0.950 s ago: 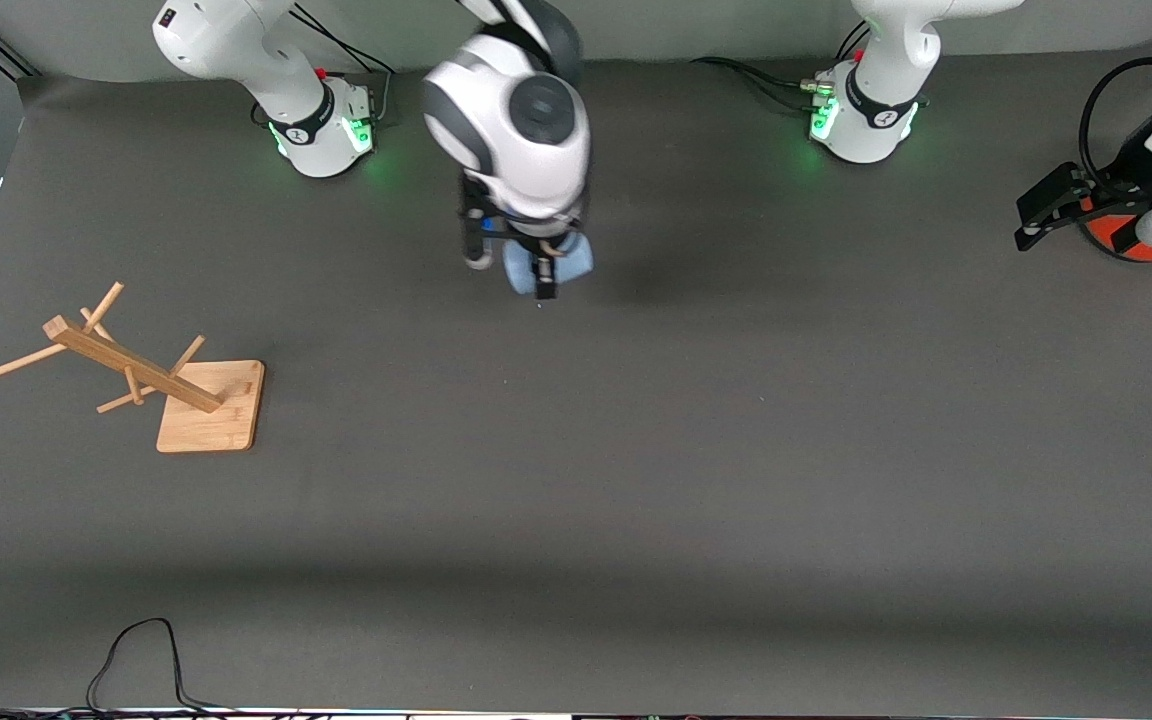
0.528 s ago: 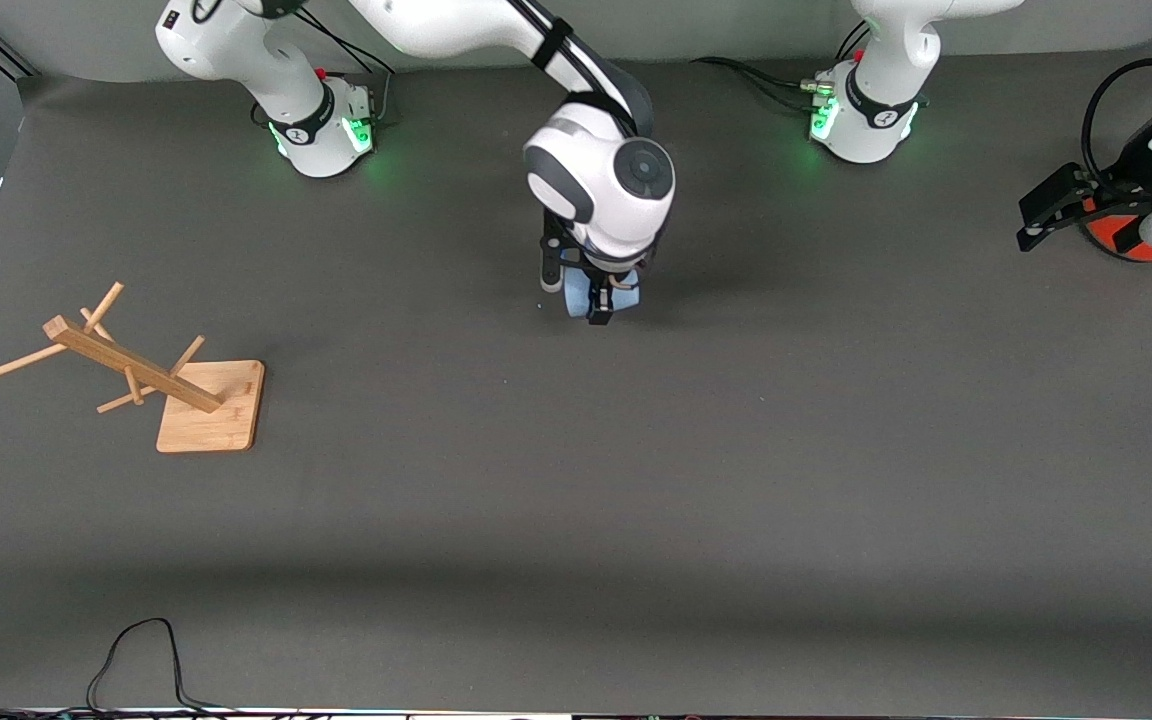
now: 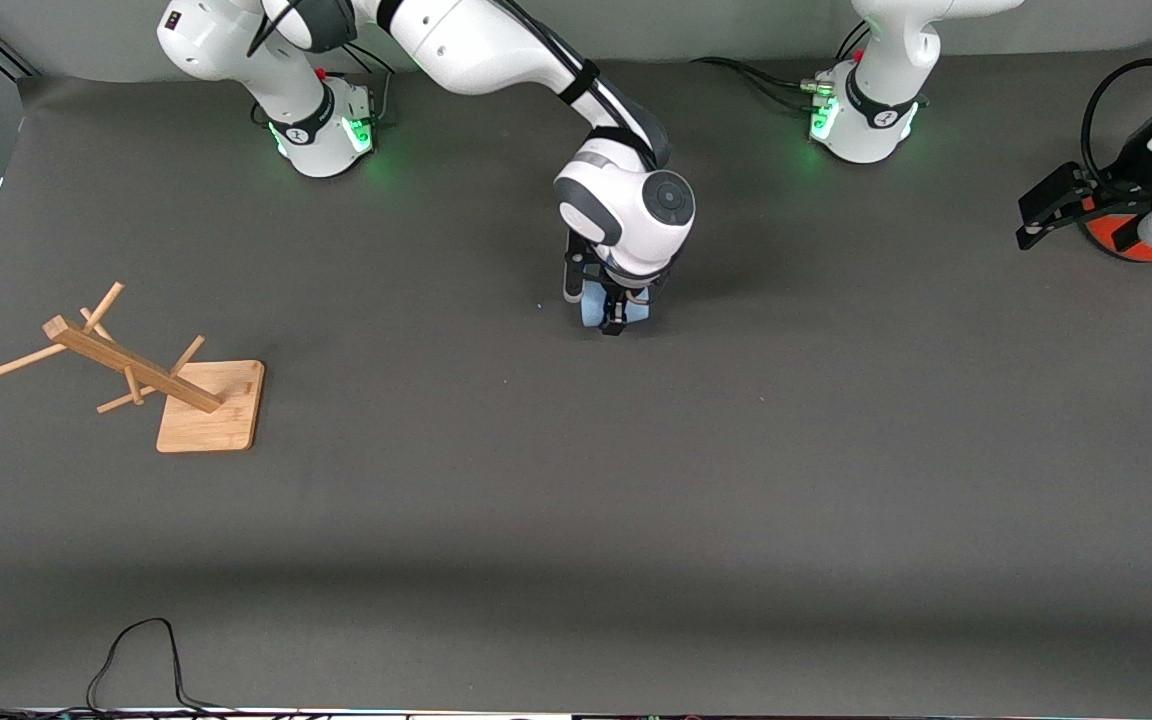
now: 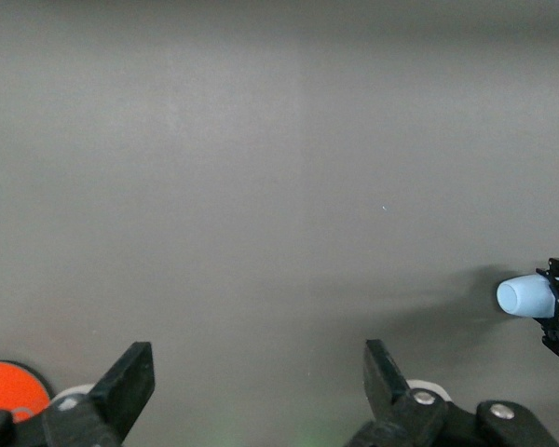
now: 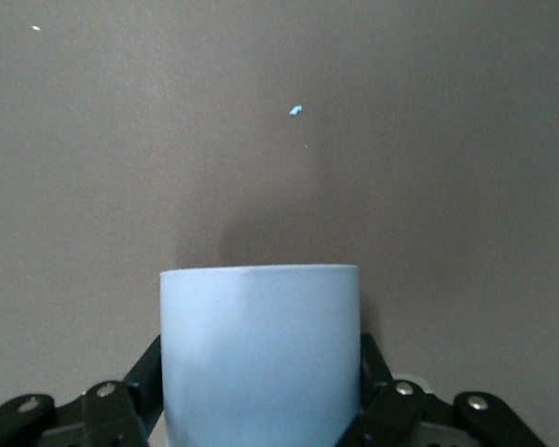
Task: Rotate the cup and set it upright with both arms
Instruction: 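Carry the blue cup to the table middle and lower it, then open the right gripper, leaving the cup lying on its side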
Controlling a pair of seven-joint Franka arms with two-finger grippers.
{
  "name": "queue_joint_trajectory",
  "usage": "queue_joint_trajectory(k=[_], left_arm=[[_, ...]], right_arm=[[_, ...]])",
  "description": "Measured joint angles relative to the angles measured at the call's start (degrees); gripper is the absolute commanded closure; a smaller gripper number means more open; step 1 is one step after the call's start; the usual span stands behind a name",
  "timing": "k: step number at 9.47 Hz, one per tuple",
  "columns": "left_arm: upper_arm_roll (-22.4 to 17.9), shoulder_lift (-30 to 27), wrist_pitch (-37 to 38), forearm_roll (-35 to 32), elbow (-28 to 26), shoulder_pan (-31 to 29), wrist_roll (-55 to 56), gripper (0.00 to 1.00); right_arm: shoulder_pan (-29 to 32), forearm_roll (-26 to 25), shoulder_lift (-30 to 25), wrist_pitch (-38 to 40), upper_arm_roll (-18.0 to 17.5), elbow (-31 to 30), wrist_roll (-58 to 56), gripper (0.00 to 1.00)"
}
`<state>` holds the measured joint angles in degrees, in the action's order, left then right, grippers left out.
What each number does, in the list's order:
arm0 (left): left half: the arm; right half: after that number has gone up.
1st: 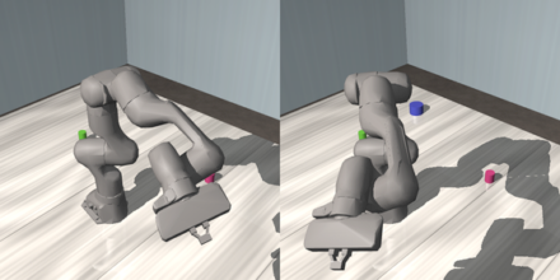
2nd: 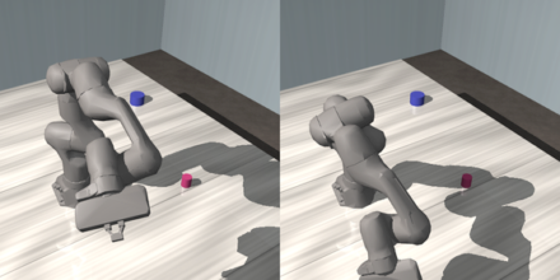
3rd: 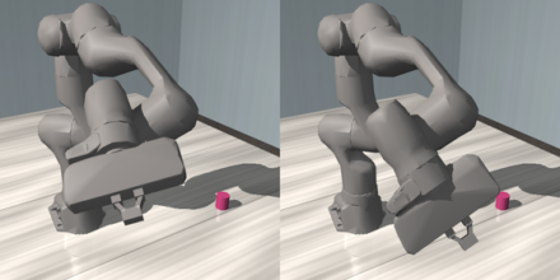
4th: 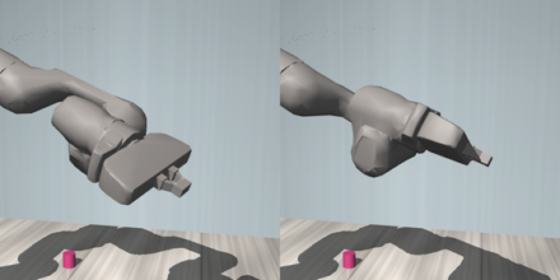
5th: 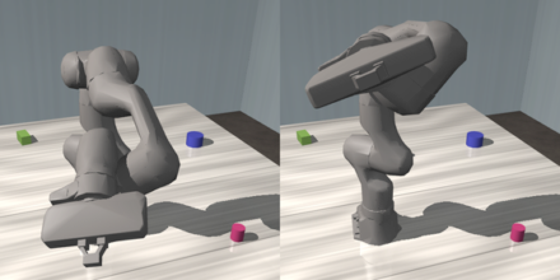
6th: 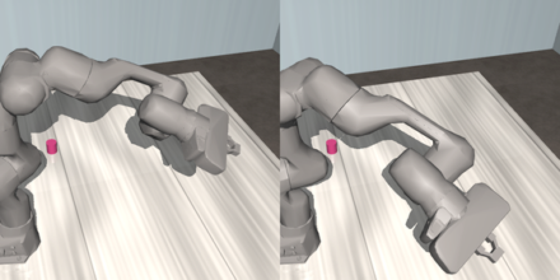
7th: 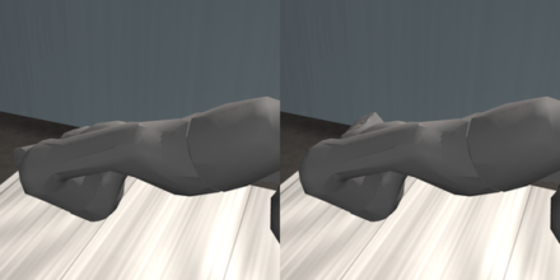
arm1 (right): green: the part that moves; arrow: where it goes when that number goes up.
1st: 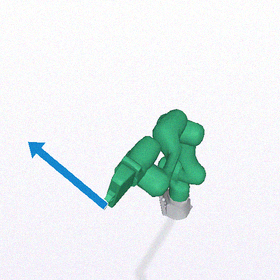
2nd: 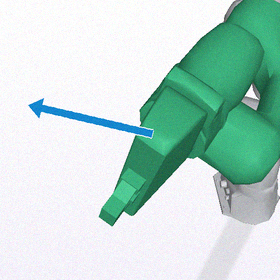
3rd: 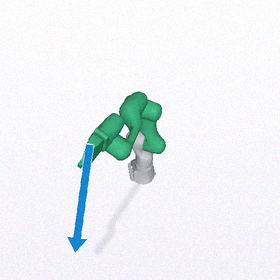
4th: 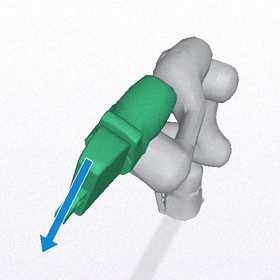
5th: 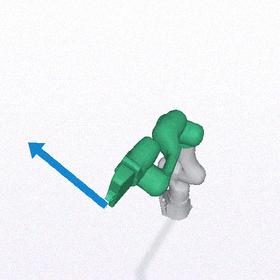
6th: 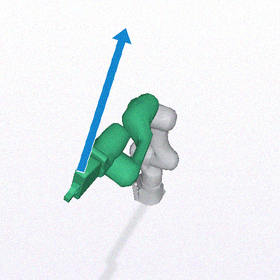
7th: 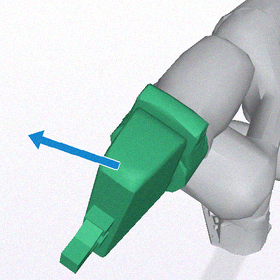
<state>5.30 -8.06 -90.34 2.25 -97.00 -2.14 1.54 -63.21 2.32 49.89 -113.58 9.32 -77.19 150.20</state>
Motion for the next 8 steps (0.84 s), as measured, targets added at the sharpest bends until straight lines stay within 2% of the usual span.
queue_joint_trajectory(k=[1, 2, 3, 4, 8], left_arm=[[-0.02, 0.00, 0.17, 0.00, 0.00, -0.01, 0.00, 0.00], [-0.08, 0.00, 0.31, -0.02, 0.00, -0.02, 0.00, 0.00], [-0.16, 0.03, 0.54, -0.04, 0.00, -0.02, 0.00, 0.00], [-0.36, 0.17, 0.70, -0.07, 0.00, -0.05, 0.00, 0.00], [-0.89, 1.09, 0.98, -0.20, 0.00, -0.51, 0.00, 0.00]], right_arm=[[-0.09, -0.01, 0.98, -0.03, 0.00, 0.73, 0.28, 0.41], [-0.17, -0.01, 1.49, -0.03, 0.00, 1.38, 0.43, 0.23], [-0.19, -0.03, 1.58, 0.06, 0.02, 1.52, 0.46, 0.15], [-0.19, -0.04, 1.62, 0.06, 0.03, 1.51, 0.49, 0.00], [-0.15, -0.04, 2.00, -0.07, 0.81, 2.13, 0.48, 0.00]])
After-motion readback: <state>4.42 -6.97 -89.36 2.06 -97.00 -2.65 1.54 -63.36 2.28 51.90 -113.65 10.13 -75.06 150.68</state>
